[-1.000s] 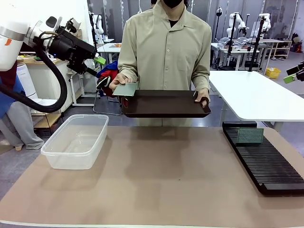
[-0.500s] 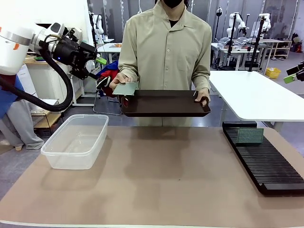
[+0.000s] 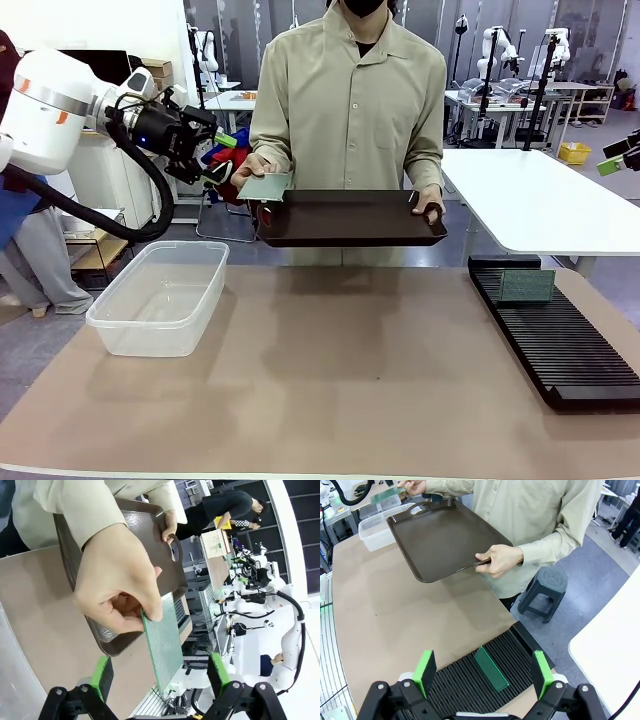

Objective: Sort PCBs into racks and boxes based on the side picked up.
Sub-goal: Pick up the Blank PCB handed by the Human.

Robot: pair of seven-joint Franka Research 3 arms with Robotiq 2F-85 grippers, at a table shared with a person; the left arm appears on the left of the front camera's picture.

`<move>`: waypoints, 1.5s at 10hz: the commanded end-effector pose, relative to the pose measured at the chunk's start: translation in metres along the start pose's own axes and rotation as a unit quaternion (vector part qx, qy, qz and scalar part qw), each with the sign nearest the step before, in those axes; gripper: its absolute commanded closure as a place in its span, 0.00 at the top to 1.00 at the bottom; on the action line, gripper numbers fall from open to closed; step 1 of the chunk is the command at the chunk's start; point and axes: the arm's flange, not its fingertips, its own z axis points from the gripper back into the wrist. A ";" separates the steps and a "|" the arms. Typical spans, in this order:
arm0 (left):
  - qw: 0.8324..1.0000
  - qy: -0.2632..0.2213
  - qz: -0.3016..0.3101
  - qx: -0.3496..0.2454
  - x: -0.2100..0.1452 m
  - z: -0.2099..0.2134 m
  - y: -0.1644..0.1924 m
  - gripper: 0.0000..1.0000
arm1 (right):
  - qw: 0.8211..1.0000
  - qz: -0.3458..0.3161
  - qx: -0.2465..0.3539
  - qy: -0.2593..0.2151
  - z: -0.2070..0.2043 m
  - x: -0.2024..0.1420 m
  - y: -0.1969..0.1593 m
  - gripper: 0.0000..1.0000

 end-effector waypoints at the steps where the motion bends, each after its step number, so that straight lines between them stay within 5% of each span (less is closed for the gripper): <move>1: 1.000 -0.003 -0.006 0.006 -0.002 0.005 -0.006 1.00 | 1.000 -0.002 0.002 0.001 -0.002 0.000 0.001 1.00; 5: 1.000 -0.001 -0.004 0.001 0.000 0.002 -0.003 1.00 | 1.000 -0.002 0.002 0.001 -0.002 0.000 0.001 1.00; 11: 0.986 0.122 0.025 -0.110 0.027 -0.027 0.028 1.00 | 1.000 -0.002 0.002 0.001 -0.002 0.000 0.001 1.00; 15: 0.984 0.128 0.016 -0.119 0.030 -0.052 0.037 1.00 | 1.000 -0.002 0.002 0.001 -0.002 0.000 0.001 1.00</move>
